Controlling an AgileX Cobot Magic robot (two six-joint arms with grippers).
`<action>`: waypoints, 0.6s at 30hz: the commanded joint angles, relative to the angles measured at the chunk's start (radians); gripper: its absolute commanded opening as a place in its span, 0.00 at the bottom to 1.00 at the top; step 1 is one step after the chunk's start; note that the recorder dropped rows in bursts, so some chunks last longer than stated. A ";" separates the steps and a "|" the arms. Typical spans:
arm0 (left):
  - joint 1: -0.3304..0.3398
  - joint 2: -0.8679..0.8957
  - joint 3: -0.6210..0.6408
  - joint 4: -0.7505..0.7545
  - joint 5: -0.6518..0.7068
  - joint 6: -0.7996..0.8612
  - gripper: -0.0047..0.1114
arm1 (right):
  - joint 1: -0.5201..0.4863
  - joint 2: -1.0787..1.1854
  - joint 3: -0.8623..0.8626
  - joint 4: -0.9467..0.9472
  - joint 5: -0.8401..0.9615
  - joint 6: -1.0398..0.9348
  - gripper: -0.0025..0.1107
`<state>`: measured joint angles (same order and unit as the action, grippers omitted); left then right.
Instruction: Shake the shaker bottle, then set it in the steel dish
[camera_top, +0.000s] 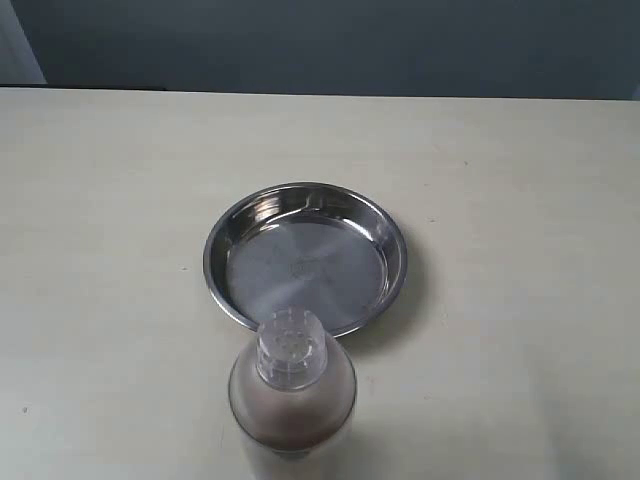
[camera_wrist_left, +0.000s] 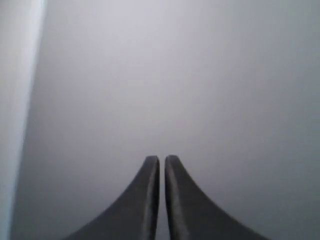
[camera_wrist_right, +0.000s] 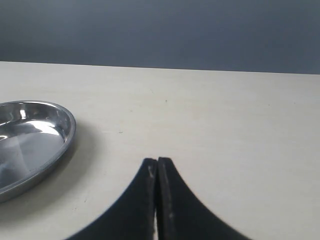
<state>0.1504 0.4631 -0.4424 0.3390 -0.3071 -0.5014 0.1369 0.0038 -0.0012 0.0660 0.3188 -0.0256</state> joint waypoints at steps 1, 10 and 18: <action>-0.052 0.143 -0.009 0.663 -0.292 -0.472 0.31 | 0.004 -0.004 0.001 -0.001 -0.014 0.000 0.02; -0.054 0.341 0.008 0.910 -0.492 -0.753 0.74 | 0.004 -0.004 0.001 -0.001 -0.014 0.000 0.02; -0.054 0.453 0.055 0.907 -0.681 -0.736 0.73 | 0.004 -0.004 0.001 -0.001 -0.014 0.000 0.02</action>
<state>0.0998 0.8892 -0.4178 1.2591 -0.9189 -1.2456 0.1369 0.0038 -0.0012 0.0660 0.3188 -0.0256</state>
